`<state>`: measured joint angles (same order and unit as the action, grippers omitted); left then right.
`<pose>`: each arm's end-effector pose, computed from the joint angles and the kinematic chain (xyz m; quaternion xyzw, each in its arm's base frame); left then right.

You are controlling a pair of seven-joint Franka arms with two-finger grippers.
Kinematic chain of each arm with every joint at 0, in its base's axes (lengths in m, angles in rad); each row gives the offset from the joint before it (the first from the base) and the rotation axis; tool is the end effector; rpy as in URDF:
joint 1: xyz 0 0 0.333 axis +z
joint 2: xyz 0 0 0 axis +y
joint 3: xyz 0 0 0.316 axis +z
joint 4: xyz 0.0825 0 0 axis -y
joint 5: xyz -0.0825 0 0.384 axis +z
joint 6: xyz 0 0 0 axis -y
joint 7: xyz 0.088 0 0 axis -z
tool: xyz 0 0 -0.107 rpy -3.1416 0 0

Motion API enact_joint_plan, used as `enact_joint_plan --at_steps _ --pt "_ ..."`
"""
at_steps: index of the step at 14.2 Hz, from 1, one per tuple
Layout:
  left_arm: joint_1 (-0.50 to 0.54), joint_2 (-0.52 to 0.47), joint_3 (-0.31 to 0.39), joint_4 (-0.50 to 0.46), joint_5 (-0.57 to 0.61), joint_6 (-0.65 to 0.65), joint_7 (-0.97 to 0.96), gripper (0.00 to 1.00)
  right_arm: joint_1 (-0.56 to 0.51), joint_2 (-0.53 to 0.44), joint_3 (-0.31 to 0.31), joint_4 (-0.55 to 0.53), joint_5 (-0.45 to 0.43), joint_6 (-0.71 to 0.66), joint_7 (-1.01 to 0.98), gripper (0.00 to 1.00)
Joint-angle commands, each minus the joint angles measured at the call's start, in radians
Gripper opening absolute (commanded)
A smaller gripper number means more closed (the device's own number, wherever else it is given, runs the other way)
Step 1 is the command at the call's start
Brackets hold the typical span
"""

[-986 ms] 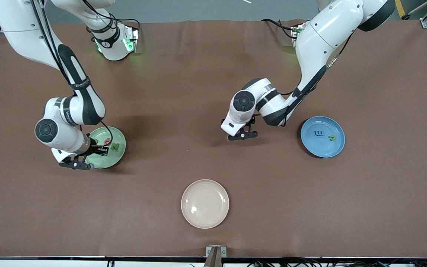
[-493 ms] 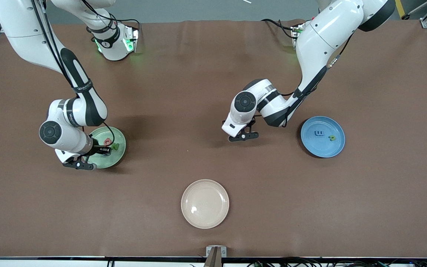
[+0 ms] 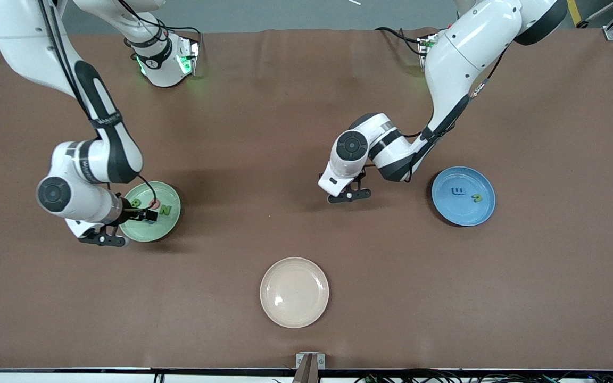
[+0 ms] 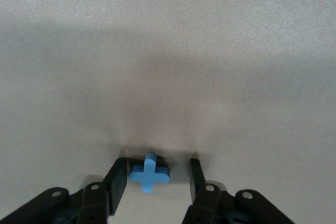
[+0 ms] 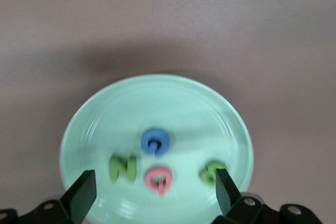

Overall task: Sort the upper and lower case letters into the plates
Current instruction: 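Place the blue G on the green plate with the right gripper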

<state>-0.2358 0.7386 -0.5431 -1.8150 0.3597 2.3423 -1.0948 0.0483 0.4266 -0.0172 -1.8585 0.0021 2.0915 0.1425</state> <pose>0.4701 -0.4298 0.1716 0.9947 0.0758 -0.0696 0.0038 0.6155 0.0198 0.2754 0.9938 -0.0556 -0.0960 0.0111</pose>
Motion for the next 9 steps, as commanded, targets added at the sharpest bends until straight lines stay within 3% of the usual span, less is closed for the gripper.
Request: enact_joint_plan --at_steps 1,4,9 --pt "-0.007 0.001 0.006 -0.007 0.021 0.009 -0.025 0.41 -0.022 -0.061 0.014 0.195 -0.013 -0.328 -0.015 1.0" --pt "-0.007 0.001 0.008 -0.007 0.021 0.009 -0.025 0.32 -0.034 -0.063 0.013 0.422 -0.016 -0.597 -0.047 1.0" --pt "-0.008 -0.011 0.008 -0.006 0.036 0.005 -0.023 0.23 -0.076 -0.066 0.011 0.547 -0.019 -0.648 -0.115 1.0"
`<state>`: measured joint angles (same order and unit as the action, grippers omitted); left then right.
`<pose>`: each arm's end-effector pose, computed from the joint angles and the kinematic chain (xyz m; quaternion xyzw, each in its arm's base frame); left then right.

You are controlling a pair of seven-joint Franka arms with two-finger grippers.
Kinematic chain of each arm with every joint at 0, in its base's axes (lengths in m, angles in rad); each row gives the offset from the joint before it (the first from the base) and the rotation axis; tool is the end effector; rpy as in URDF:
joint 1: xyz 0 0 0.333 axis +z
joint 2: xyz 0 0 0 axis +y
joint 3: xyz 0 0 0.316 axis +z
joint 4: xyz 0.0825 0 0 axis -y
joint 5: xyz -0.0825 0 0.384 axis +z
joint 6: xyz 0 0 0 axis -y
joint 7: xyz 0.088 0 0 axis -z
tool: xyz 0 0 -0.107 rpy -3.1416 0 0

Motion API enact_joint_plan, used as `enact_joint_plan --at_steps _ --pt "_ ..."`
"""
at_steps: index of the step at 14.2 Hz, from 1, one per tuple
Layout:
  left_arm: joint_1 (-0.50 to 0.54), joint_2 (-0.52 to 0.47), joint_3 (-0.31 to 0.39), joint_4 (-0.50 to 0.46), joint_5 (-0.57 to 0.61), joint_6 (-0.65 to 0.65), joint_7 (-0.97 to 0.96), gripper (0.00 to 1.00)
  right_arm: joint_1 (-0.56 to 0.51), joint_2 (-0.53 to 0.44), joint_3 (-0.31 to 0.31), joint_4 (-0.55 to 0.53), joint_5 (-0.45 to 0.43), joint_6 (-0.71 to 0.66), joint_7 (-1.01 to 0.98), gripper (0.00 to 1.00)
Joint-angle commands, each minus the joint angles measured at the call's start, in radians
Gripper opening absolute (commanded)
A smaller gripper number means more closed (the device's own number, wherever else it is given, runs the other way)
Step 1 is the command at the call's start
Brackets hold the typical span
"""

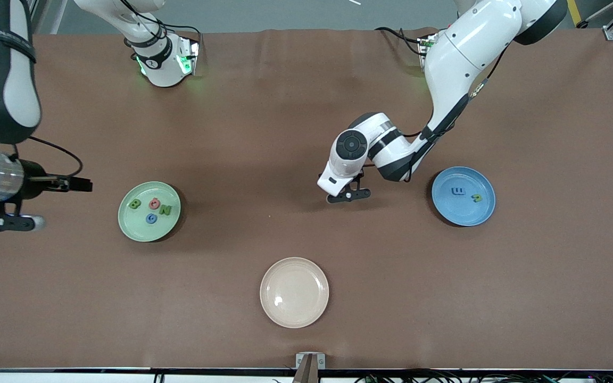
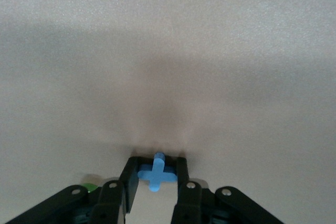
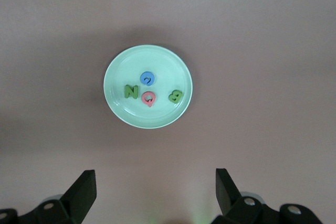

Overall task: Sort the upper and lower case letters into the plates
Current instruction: 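Retract the right gripper while the left gripper carries the x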

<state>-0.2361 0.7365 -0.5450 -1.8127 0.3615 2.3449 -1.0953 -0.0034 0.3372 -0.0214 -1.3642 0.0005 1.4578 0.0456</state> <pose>0.4707 -0.4314 0.1742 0.9949 0.0749 -0.0668 0.0062 0.6333 -0.0136 0.5107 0.9920 -0.0348 -0.1214 0.0046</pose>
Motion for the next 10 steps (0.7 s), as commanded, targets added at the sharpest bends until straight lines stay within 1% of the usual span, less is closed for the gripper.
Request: enact_joint_plan --at_steps 1,4,7,10 --pt "-0.003 -0.032 0.008 -0.007 0.052 -0.013 -0.024 0.23 -0.038 0.022 0.015 0.074 -0.017 -0.016 -0.018 1.0" --pt "0.018 -0.149 0.004 0.006 0.057 -0.137 -0.002 0.22 -0.055 0.017 0.017 0.086 -0.01 -0.021 -0.023 1.0" --pt "0.057 -0.21 -0.001 -0.005 0.056 -0.249 0.107 0.2 -0.049 0.017 0.021 0.103 -0.013 -0.028 -0.012 1.0" --pt "0.109 -0.245 -0.004 -0.057 0.056 -0.266 0.166 0.2 -0.046 0.017 0.026 0.105 -0.01 -0.062 -0.009 1.0"
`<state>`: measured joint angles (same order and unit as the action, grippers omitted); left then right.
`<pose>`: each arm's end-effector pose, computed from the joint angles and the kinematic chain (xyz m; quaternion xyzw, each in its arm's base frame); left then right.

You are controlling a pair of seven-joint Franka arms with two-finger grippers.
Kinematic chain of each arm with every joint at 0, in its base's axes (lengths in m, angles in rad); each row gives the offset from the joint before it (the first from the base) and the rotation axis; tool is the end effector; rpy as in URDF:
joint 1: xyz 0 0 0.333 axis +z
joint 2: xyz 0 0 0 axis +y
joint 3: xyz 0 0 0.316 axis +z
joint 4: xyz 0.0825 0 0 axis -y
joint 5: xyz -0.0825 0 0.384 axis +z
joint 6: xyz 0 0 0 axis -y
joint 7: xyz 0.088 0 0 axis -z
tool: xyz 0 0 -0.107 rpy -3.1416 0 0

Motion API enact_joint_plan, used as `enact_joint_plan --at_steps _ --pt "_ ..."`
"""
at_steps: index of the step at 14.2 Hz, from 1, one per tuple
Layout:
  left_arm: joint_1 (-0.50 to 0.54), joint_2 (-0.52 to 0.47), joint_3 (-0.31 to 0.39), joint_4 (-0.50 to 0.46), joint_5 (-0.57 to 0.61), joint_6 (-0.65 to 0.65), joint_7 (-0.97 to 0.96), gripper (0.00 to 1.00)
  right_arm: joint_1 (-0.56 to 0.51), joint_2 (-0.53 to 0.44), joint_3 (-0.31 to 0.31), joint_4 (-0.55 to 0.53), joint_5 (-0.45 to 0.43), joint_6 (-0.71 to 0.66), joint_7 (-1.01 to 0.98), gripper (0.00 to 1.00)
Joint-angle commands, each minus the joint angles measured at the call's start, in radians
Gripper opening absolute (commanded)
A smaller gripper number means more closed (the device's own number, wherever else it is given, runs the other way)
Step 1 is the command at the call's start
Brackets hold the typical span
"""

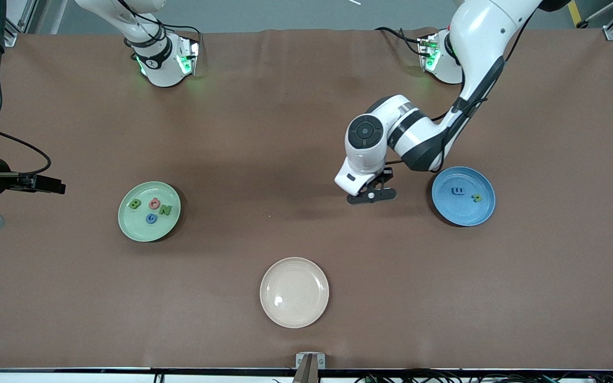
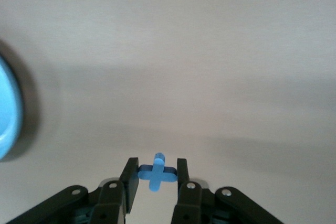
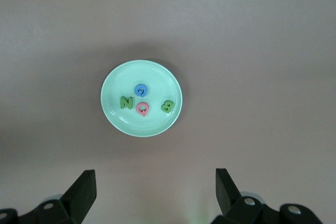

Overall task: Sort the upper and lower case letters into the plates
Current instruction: 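Retract the right gripper while the left gripper carries the x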

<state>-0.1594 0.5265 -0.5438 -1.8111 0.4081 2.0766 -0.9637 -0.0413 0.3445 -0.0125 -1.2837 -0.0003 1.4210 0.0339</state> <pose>0.5071 -0.3727 0.2721 -0.9955 -0.0337 0.0285 0.0836 0.6357 -0.0329 0.5401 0.9937 -0.0435 -0.1034 0.0013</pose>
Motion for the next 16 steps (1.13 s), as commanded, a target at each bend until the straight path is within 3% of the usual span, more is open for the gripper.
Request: enact_joint_plan --at_steps 1,5,11,16 --pt "0.059 -0.057 -0.005 -0.08 0.011 0.002 0.072 0.2 -0.009 -0.001 0.017 0.023 -0.004 -0.027 -0.005 1.0" --pt "0.222 -0.167 -0.062 -0.204 0.009 0.005 0.248 0.2 -0.008 -0.105 0.013 -0.086 0.002 0.013 -0.008 1.0" --pt "0.654 -0.217 -0.339 -0.345 0.011 0.078 0.399 0.21 0.023 -0.306 0.011 -0.328 -0.009 0.128 -0.008 1.0" --pt "0.799 -0.241 -0.367 -0.505 0.015 0.307 0.503 0.22 0.05 -0.372 -0.02 -0.384 -0.009 0.116 -0.008 1.0"
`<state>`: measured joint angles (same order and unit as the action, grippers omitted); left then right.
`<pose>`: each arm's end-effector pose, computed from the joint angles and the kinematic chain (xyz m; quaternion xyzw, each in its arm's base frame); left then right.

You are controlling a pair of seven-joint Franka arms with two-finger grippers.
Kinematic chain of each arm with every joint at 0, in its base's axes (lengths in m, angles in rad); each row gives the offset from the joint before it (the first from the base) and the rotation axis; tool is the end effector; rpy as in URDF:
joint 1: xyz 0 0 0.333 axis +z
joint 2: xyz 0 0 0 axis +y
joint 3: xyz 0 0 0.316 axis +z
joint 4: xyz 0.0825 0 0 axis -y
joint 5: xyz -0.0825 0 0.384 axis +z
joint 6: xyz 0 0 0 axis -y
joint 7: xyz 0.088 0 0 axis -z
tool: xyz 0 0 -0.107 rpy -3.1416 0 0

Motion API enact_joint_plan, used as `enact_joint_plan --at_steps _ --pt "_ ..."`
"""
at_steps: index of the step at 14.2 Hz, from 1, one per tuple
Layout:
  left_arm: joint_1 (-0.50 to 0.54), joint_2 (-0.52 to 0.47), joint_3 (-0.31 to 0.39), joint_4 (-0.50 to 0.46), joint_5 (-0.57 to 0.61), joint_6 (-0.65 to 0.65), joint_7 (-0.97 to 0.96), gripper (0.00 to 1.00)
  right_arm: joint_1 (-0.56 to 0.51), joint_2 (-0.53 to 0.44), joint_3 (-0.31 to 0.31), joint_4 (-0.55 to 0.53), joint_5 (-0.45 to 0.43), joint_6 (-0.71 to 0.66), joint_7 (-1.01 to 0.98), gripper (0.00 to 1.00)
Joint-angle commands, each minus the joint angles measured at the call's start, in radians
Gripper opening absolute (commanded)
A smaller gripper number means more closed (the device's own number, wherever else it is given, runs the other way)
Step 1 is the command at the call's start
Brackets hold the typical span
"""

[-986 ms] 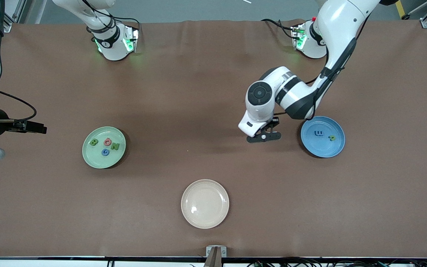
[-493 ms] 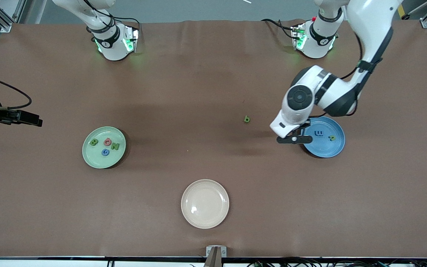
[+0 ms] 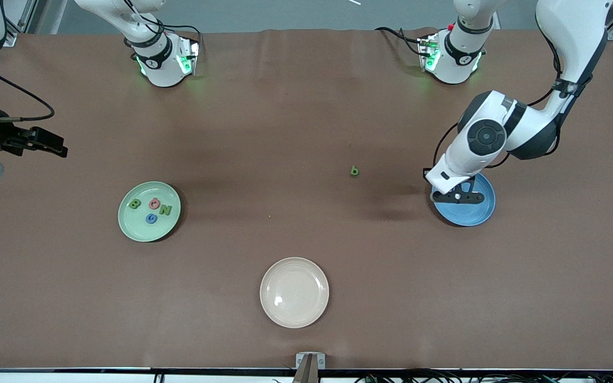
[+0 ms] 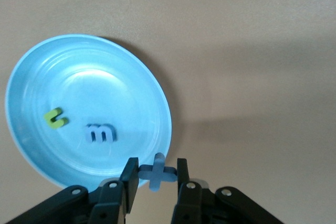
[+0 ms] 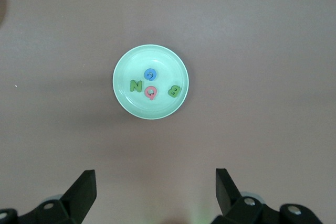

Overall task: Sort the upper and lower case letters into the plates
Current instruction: 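Release the blue x onto the blue plate with the left gripper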

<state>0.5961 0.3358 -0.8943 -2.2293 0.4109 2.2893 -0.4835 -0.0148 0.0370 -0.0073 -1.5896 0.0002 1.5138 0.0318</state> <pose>0.5082 -0.1498 0.2645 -0.9971 0.0484 0.0468 0.0347 0.5574 -0.0122 0.5905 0.9980 -0.0269 -0.0564 0.0003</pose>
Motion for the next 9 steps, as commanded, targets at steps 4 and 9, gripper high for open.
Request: enact_joint_plan --at_steps 4,9 --pt "0.077 -0.017 -0.015 -0.104 0.103 0.131 0.034 0.22 0.027 -0.092 -0.026 -0.102 -0.009 0.025 -0.006 1.0" --pt "0.097 0.028 -0.012 -0.108 0.146 0.16 0.034 0.22 0.021 -0.115 -0.026 -0.102 -0.008 0.02 -0.007 1.0"
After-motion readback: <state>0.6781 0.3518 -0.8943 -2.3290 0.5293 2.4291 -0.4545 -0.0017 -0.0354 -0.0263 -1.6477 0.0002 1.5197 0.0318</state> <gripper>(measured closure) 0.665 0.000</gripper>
